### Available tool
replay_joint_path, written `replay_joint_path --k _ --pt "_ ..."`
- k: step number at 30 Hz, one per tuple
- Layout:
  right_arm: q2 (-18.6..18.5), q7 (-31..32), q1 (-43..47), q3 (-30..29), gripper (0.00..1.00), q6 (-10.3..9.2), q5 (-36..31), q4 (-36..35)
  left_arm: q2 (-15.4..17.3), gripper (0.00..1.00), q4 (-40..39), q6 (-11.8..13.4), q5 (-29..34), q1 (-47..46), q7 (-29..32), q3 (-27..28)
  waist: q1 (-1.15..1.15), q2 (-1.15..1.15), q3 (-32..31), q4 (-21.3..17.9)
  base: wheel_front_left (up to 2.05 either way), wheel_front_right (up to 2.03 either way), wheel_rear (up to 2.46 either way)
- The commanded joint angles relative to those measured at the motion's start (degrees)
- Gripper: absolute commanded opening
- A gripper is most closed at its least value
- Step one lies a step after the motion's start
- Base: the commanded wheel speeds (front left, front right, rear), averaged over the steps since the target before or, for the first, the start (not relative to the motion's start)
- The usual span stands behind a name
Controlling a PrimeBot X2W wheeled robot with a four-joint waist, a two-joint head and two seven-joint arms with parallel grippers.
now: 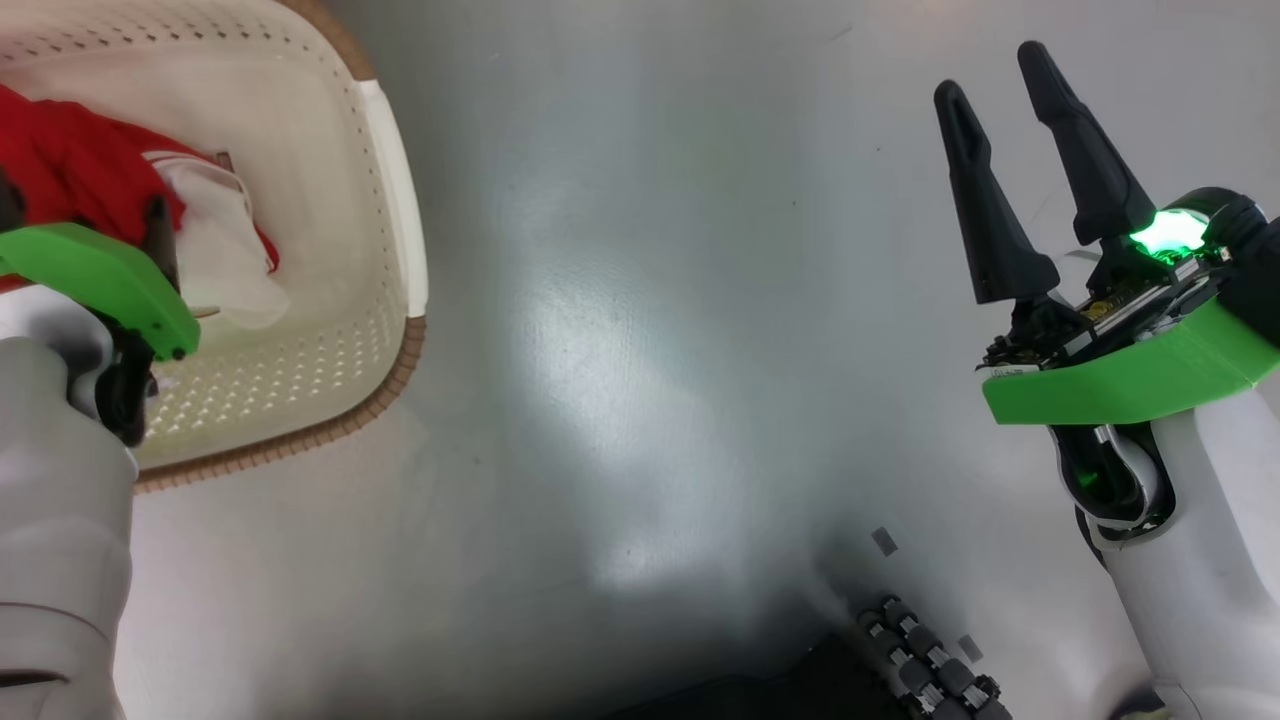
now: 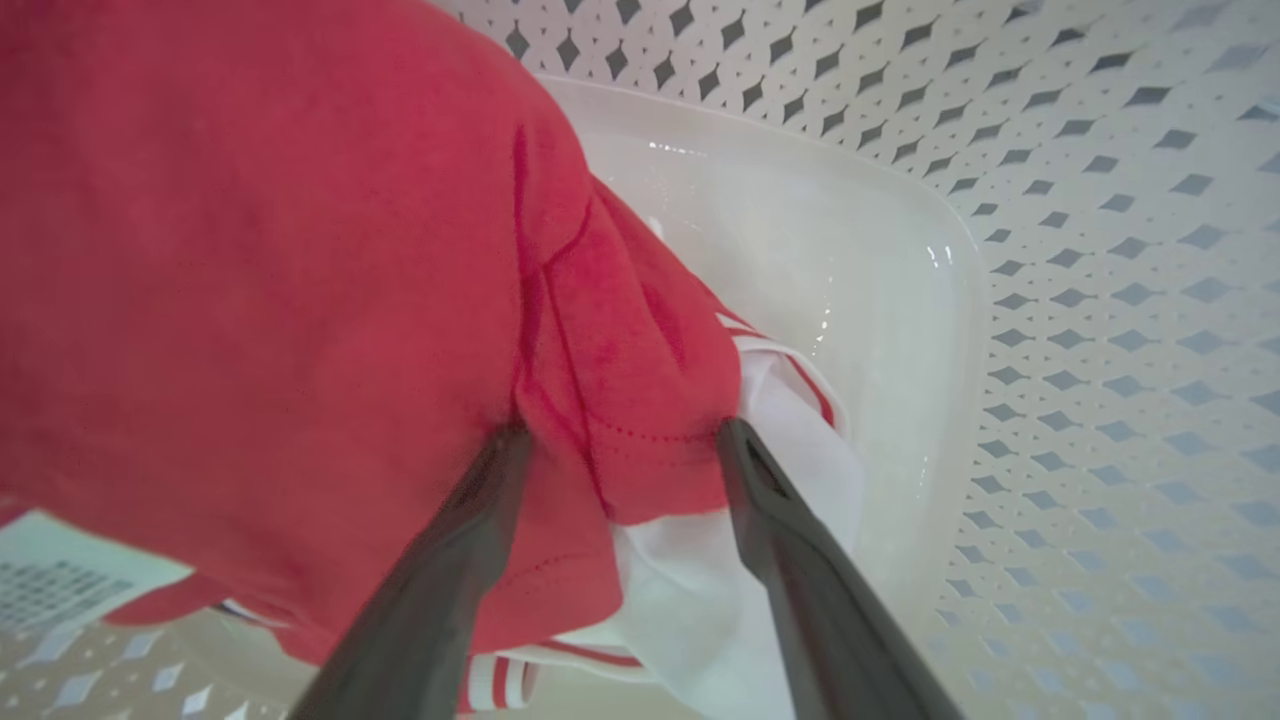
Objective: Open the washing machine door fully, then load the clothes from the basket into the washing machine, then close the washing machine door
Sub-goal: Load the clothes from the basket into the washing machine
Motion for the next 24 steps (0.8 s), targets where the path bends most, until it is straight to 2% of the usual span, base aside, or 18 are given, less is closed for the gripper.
replay_joint_path --k 1,2,3,5,6,7,24 --pt "-0.2 -0.3 2.2 0.9 1.0 0.09 -0.2 -1.4 2.6 0.99 -0.2 0.1 -0.6 1.3 0.5 0.5 0.0 0.0 0.3 -0.4 0.0 0.0 0.0" --pt "-0.2 -0.3 2.2 0.9 1.0 0.09 -0.2 -1.4 2.7 0.84 -0.2 0.1 -0.7 1.3 0.9 0.4 0.0 0.0 0.5 -0.5 0.0 0.0 0.0" --pt "-0.1 -0.3 2.2 0.8 1.0 0.09 -0.2 -1.3 2.8 0.48 -0.1 0.1 -0.7 1.3 1.4 0.3 0.0 0.0 0.6 -0.6 0.0 0.0 0.0" --pt "0.0 -0.3 2.3 0.8 1.0 0.09 -0.2 -1.3 2.8 0.36 -0.1 0.2 -0.9 1.3 1.8 0.2 0.0 0.0 0.7 -0.7 0.0 0.0 0.0" --pt "0.0 -0.3 2.3 0.9 1.0 0.09 -0.2 -1.3 2.7 0.14 -0.1 0.3 -0.9 1.3 1.8 0.1 0.0 0.0 0.7 -0.8 0.0 0.0 0.0" --pt "0.1 -0.3 2.2 0.9 1.0 0.09 -0.3 -1.3 2.8 0.0 0.0 0.4 -0.9 1.3 1.7 0.0 0.0 0.0 0.8 -0.9 0.0 0.0 0.0" --pt "0.9 -0.3 2.0 1.1 1.0 0.09 -0.3 -0.6 3.0 0.0 0.1 0.5 -2.3 2.8 -2.3 -0.5 0.0 0.0 -1.3 -0.4 0.0 0.0 0.0"
